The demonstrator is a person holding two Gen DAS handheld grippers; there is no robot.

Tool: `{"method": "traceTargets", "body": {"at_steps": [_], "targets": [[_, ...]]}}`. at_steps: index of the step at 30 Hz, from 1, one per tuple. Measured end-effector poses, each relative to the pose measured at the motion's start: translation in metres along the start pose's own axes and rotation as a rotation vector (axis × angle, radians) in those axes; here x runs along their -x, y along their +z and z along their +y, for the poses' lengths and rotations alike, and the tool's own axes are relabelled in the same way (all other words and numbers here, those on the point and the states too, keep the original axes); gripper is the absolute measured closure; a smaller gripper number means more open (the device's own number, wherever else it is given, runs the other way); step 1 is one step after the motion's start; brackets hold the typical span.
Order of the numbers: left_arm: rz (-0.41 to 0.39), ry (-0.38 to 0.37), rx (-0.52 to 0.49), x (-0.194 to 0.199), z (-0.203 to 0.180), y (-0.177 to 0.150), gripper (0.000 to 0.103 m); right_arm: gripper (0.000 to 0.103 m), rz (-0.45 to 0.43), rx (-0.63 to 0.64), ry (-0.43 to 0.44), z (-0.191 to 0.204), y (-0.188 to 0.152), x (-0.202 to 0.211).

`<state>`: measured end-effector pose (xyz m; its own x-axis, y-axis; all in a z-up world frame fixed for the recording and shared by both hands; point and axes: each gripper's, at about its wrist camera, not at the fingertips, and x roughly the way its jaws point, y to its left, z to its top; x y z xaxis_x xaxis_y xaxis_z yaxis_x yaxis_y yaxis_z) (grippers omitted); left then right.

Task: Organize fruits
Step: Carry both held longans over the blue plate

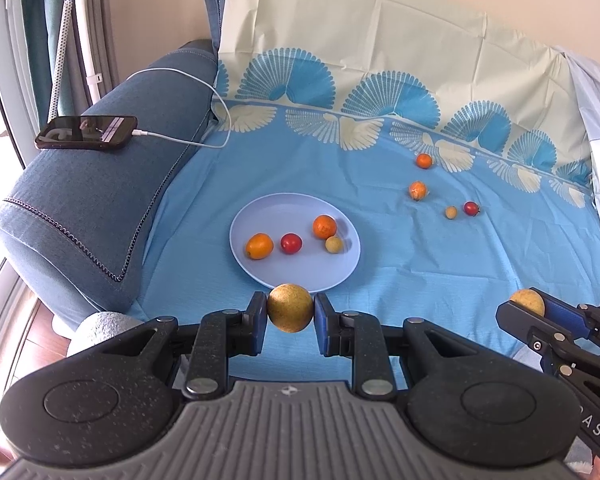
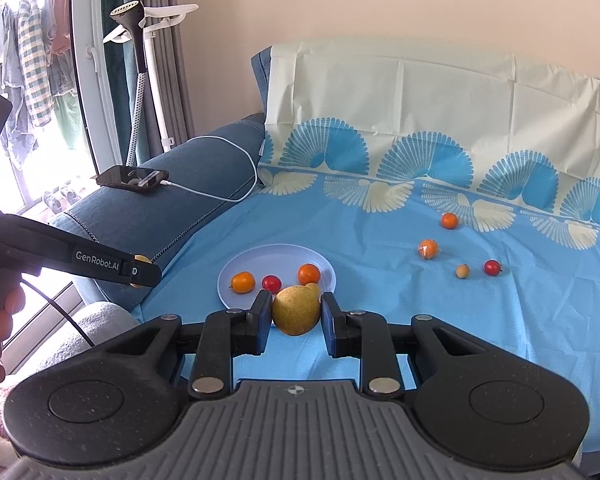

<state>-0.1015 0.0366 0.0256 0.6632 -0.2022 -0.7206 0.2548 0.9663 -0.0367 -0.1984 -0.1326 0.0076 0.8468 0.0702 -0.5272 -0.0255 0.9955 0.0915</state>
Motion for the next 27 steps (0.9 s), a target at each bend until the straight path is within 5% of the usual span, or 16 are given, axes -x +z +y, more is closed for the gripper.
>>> {"method": "traceTargets", "body": {"at_steps": [27], "targets": [[0.047, 0.001, 0.017, -0.026, 0.009, 0.008, 0.076, 0.076, 0.065, 0.002, -0.002, 0.001, 0.002, -0.025]]}}
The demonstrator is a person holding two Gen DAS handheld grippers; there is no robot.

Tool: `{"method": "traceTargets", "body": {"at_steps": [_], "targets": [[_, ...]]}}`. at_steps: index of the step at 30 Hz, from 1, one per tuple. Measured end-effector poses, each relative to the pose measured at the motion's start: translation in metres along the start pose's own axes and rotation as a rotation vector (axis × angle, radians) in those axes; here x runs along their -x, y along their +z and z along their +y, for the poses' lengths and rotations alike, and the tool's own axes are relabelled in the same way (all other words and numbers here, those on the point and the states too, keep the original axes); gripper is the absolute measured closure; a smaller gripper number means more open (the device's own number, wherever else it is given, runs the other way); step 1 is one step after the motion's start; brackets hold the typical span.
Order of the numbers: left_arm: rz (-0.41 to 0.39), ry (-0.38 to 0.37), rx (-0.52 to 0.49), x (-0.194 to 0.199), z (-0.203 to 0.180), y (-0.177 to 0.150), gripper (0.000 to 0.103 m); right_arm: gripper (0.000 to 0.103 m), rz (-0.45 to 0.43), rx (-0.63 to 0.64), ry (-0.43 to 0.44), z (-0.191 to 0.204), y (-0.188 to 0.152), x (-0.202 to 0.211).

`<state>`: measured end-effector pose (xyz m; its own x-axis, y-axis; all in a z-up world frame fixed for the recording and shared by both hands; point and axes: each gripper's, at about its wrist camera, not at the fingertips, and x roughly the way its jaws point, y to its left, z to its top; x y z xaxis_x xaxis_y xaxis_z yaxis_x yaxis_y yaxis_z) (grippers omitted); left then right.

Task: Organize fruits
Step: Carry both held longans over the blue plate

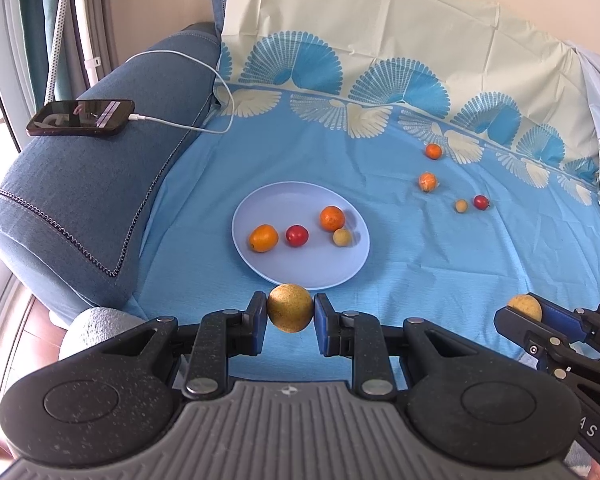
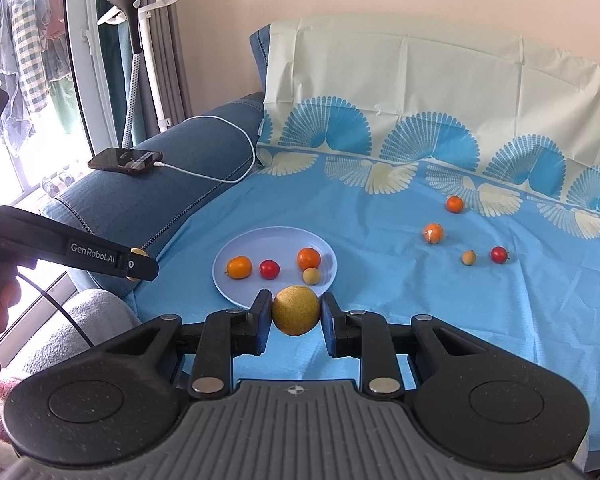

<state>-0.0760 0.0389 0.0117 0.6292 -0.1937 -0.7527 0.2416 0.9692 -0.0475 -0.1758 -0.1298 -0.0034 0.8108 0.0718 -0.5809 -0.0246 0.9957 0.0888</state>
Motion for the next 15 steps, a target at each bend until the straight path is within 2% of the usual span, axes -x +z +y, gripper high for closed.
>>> {"method": "traceTargets", "body": {"at_steps": [15], "targets": [[0.014, 0.038, 0.046, -0.048, 0.016, 0.047, 0.076, 0.076, 0.046, 0.000, 0.019, -0.003, 0.021, -0.054]]}}
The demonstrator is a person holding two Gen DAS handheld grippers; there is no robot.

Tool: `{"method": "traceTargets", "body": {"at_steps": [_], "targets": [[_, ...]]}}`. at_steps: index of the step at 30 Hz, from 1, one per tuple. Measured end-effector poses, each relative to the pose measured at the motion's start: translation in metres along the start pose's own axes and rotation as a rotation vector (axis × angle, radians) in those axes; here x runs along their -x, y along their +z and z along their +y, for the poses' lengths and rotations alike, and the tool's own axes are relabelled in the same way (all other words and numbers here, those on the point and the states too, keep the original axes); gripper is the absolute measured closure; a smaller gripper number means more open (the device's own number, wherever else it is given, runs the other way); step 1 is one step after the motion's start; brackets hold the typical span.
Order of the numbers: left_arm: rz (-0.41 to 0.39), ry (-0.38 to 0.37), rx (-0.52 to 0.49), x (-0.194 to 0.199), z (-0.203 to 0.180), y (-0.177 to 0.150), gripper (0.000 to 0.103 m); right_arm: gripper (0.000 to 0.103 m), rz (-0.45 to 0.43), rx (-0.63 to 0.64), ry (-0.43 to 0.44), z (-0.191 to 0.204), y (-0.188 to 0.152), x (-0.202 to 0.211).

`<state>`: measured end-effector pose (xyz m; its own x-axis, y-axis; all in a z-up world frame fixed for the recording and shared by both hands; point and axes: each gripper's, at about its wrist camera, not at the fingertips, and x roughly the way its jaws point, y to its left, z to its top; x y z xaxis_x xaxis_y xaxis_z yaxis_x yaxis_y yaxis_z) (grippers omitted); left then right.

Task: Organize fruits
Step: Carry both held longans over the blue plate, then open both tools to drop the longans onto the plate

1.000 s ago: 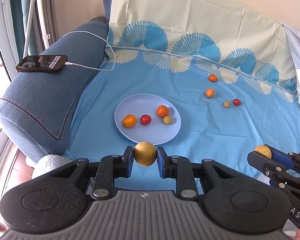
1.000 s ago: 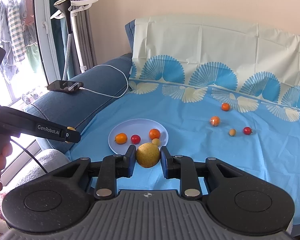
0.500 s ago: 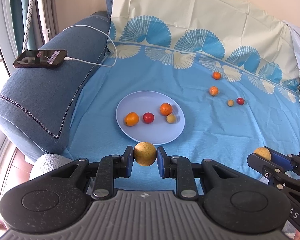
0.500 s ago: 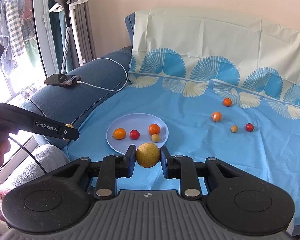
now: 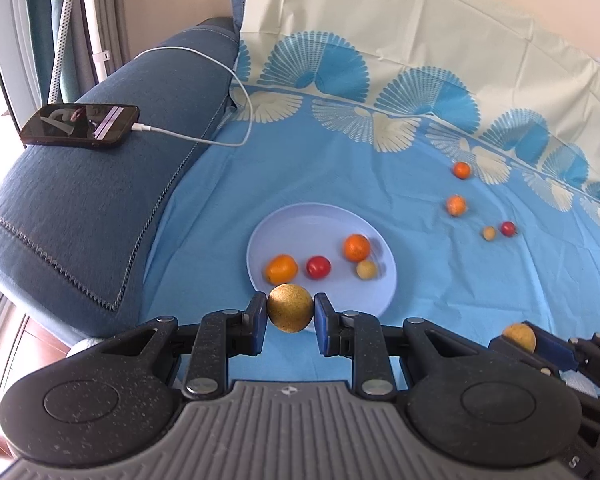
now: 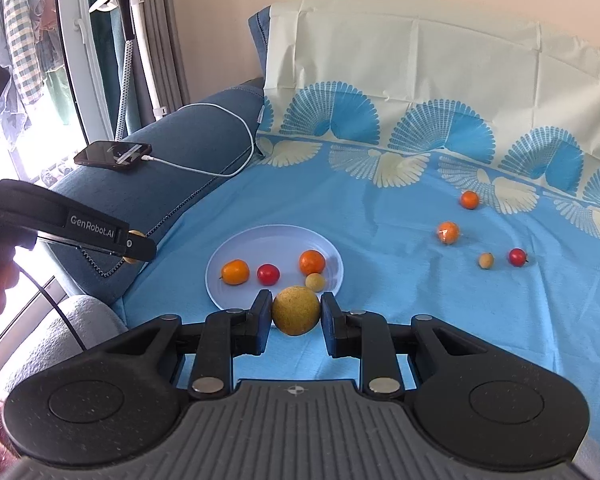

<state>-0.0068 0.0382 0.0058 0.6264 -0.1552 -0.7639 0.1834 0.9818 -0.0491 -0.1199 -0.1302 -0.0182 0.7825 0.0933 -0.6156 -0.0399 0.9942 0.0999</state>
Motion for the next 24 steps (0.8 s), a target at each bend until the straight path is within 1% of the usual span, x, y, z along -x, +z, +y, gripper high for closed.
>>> {"method": "traceTargets", "body": {"at_steps": [10, 24], "targets": [[0.058, 0.040, 0.013, -0.069, 0.004, 0.039, 0.076, 0.076, 0.049, 0.021, 0.021, -0.005, 0.022, -0.068], [0.134, 0.072, -0.028, -0.165, -0.006, 0.065, 0.076, 0.076, 0.144, 0.034, 0.018, -0.016, 0.029, -0.173]]}}
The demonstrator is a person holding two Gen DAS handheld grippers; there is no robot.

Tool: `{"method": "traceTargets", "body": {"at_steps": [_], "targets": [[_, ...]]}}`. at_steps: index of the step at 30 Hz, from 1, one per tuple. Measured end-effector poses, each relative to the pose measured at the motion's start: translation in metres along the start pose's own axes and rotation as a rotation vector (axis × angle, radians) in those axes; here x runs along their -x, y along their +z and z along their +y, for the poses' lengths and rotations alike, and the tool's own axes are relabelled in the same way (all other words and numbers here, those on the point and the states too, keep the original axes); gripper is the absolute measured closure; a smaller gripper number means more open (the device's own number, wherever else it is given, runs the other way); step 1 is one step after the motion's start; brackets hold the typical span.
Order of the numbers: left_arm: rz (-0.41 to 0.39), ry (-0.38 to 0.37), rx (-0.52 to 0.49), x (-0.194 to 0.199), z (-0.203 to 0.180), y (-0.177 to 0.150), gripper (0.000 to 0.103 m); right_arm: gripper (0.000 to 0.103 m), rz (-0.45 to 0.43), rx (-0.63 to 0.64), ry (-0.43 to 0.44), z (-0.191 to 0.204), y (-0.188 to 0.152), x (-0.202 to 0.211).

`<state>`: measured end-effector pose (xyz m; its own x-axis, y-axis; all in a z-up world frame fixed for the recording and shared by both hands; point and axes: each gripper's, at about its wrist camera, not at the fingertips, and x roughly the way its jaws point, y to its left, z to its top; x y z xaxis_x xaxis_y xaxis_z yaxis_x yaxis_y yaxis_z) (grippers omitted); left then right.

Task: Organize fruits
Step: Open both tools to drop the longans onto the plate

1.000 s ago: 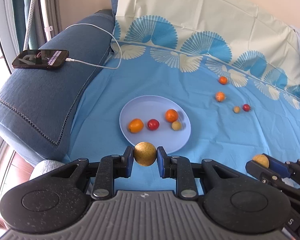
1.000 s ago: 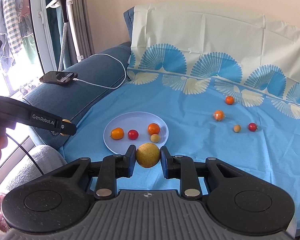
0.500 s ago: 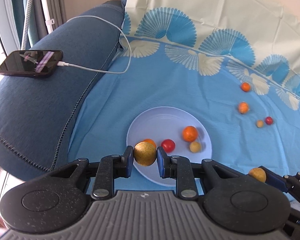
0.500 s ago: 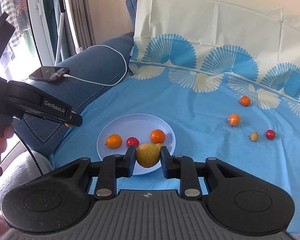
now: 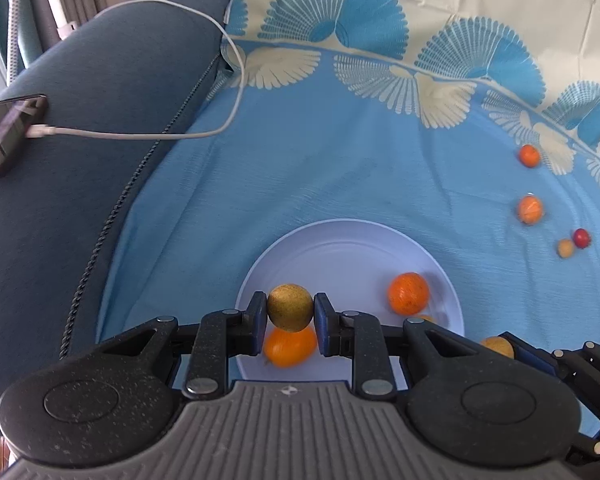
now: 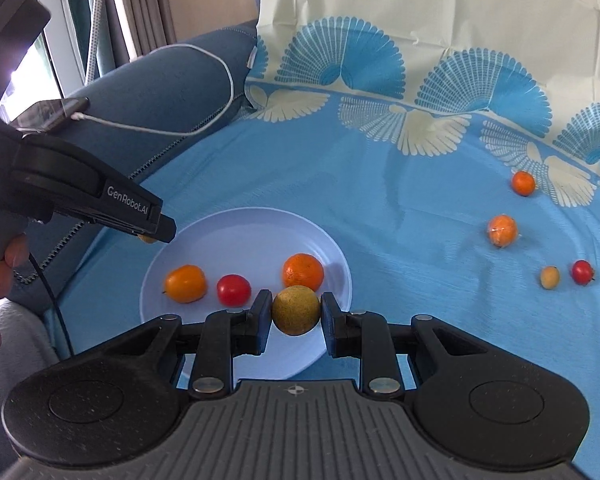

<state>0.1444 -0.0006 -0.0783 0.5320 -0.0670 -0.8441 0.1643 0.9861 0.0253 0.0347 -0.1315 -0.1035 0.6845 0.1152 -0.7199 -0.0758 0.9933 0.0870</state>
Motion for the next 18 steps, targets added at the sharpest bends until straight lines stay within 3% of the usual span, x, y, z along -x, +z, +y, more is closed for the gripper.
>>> {"method": "traceTargets", "body": {"at_steps": [6, 8, 9, 10, 11, 12, 13, 14, 18], "targets": [[0.022, 0.026, -0.024, -0.028, -0.002, 0.008, 0.076, 0.076, 0.033, 0.038, 0.012, 0.001, 0.003, -0.033], [0.028, 0.018, -0.025, -0.032, -0.001, 0.009, 0.071, 0.075, 0.036, 0.048, 0.016, 0.002, 0.004, -0.040], [0.024, 0.011, -0.027, -0.032, 0.000, 0.010, 0.050, 0.075, 0.035, 0.052, 0.020, 0.002, 0.005, -0.043], [0.016, 0.011, -0.026, -0.032, 0.000, 0.011, 0.015, 0.074, 0.036, 0.056, 0.029, 0.002, 0.005, -0.046], [-0.004, 0.018, -0.020, -0.029, 0.002, 0.011, 0.005, 0.061, 0.037, 0.059, 0.041, 0.003, 0.007, -0.047], [-0.041, 0.027, -0.009, -0.023, 0.004, 0.011, 0.000, 0.050, 0.039, 0.062, 0.048, 0.003, 0.008, -0.048], [-0.068, 0.032, -0.007, -0.017, 0.005, 0.010, 0.000, 0.029, 0.034, 0.063, 0.049, 0.003, 0.009, -0.046], [-0.075, 0.027, -0.020, -0.011, 0.005, 0.009, 0.000, 0.021, 0.021, 0.062, 0.040, 0.004, 0.010, -0.042], [-0.075, 0.051, -0.048, 0.012, 0.008, -0.006, 0.000, 0.016, 0.003, 0.066, 0.022, 0.005, 0.006, -0.017]]}}
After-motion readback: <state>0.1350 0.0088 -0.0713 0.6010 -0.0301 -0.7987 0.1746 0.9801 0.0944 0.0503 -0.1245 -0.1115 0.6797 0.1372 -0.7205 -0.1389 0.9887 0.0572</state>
